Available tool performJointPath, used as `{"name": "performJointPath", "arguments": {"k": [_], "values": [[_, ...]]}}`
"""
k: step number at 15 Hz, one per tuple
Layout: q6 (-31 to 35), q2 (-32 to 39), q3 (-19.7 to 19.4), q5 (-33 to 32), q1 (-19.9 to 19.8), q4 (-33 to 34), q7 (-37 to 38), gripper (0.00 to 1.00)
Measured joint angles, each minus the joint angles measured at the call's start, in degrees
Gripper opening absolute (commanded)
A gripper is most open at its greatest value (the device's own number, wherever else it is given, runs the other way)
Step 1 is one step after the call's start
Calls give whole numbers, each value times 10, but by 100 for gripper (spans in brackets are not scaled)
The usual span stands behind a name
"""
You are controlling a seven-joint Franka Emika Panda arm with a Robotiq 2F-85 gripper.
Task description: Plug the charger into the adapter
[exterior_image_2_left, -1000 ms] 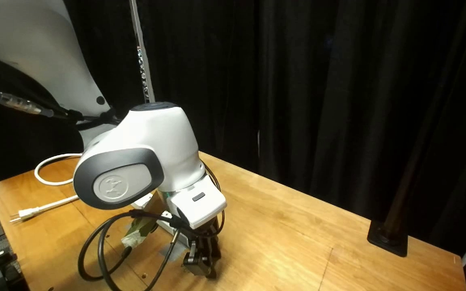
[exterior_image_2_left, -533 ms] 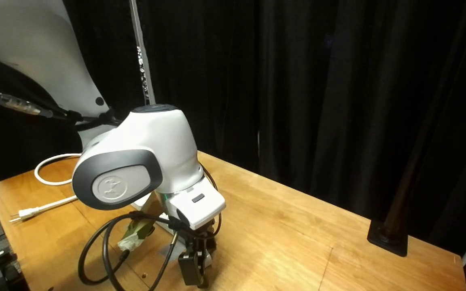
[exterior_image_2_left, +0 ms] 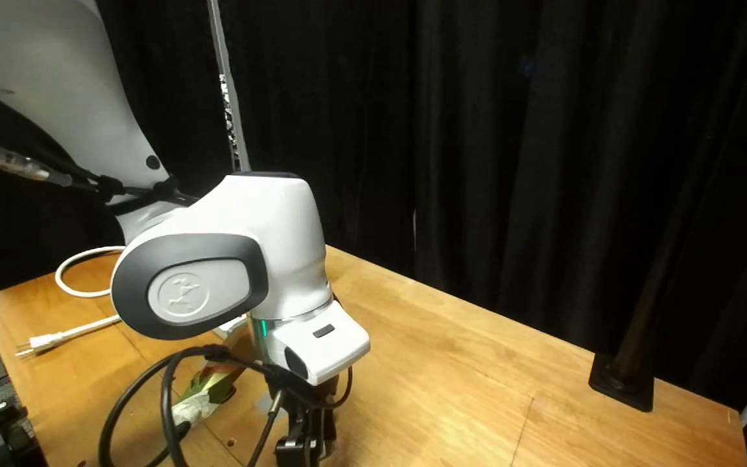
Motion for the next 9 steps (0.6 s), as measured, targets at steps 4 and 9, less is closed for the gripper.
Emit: {"name": "performJointPath", "arguments": {"k": [4,9], "values": [[-34,-1,-20,-43,6,0,10,100],[-45,-5,6,-68,-14,3,-18,100]]}}
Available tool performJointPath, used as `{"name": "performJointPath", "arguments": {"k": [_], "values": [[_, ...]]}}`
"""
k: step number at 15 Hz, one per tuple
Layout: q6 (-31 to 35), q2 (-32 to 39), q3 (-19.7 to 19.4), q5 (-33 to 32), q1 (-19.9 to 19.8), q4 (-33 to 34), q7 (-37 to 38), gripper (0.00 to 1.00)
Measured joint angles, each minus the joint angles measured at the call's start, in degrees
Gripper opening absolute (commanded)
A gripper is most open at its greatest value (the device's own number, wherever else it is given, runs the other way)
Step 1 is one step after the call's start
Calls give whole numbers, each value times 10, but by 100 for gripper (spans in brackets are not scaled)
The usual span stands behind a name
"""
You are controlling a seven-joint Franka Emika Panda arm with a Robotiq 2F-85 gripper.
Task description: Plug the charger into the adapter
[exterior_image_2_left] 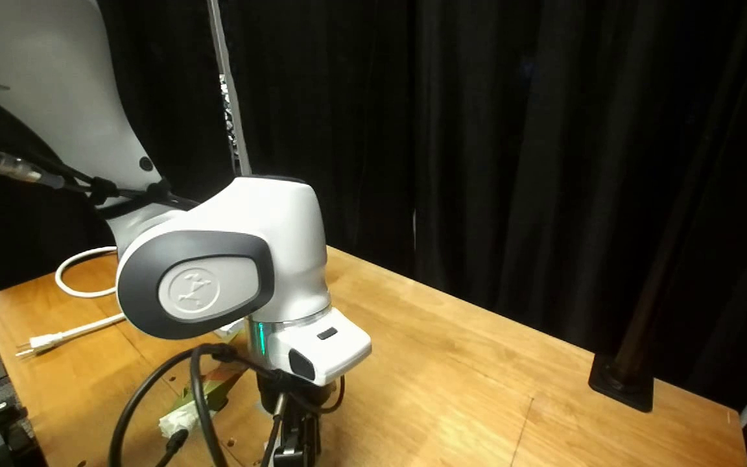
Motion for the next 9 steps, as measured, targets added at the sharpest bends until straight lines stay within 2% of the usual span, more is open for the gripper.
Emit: {"name": "performJointPath", "arguments": {"k": [6,9], "values": [[-10,-1,60,-5,-22,-6,-42,100],[-10,-2,71,-17,-25,-11,-53,100]]}}
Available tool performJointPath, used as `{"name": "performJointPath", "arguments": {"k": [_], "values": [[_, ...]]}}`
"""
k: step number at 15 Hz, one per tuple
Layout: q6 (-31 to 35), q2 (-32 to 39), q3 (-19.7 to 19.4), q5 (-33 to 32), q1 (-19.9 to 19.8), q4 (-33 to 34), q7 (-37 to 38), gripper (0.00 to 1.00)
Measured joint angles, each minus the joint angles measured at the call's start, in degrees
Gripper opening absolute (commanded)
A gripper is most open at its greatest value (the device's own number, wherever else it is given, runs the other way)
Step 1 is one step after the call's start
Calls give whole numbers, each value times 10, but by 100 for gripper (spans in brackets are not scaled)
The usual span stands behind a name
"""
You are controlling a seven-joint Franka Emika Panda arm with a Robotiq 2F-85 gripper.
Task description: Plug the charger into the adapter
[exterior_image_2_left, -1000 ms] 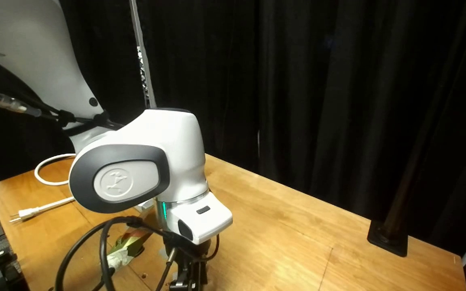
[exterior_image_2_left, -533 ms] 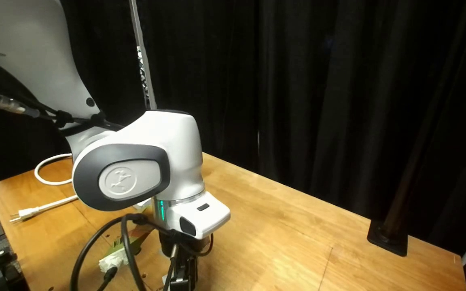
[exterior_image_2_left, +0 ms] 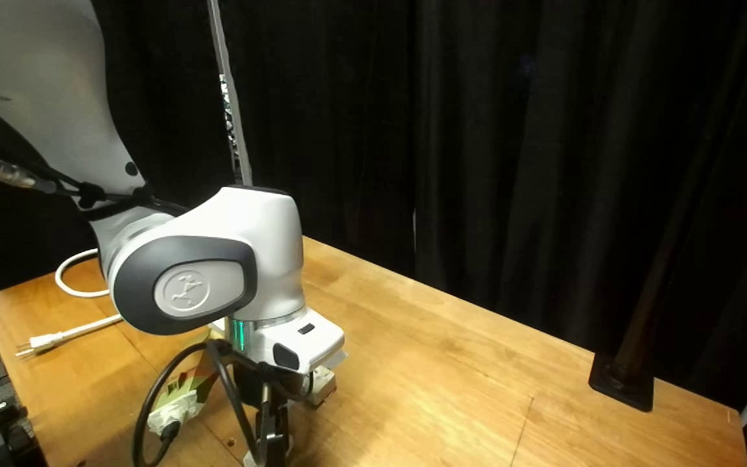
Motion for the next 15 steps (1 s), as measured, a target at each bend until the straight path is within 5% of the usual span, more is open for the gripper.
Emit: {"name": "performJointPath", "arguments": {"k": [8,15], "values": [[-17,-24,-26,-80,3,-18,-8,100],[-181,-97,6,-146,-52,-25,-137,100]]}}
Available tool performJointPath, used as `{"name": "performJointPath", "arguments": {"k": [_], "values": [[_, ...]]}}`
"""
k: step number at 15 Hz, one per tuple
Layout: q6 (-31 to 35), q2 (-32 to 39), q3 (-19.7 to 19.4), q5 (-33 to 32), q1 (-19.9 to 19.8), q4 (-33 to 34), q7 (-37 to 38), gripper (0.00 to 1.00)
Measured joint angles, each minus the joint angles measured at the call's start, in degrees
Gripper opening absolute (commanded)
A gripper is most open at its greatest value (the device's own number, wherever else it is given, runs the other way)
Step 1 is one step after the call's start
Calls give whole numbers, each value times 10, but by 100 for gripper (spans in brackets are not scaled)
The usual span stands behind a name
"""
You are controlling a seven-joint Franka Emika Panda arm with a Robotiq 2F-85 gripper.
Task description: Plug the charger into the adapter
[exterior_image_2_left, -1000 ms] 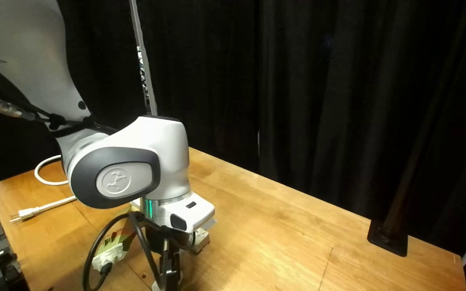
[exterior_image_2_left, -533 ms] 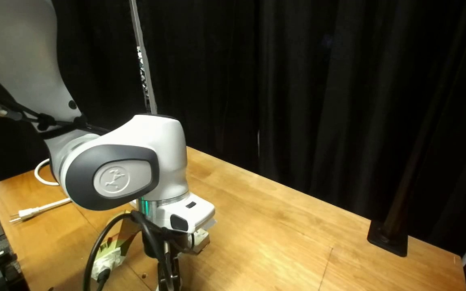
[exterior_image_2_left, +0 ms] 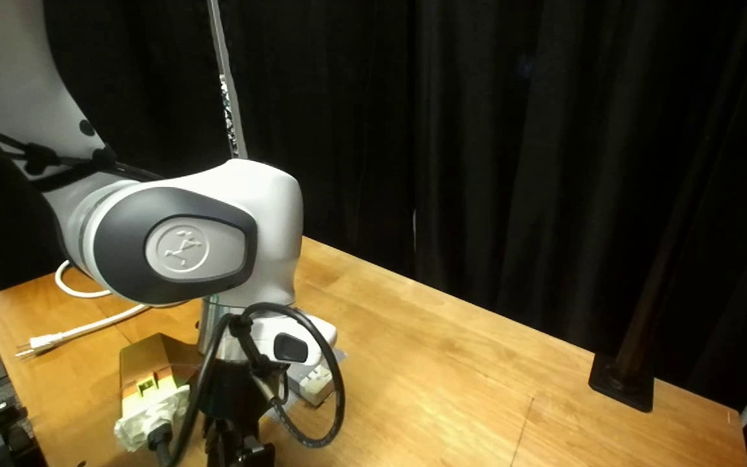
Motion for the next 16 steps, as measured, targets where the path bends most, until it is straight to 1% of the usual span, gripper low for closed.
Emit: {"name": "performJointPath", "arguments": {"k": [2,3,7,11,13,16], "values": [[-46,-13,11,-5,-28,0,-17,100],[-58,-19,16,5,-45,0,-17,100],[-59,-49,47,95,-107,-5,-18,100],[-52,-107,68,189,-132,-39,-15,100],[-13,-142,75,217,-133,-74,-8,100],[92,-190,91,209,-132,-136,20,100]]}}
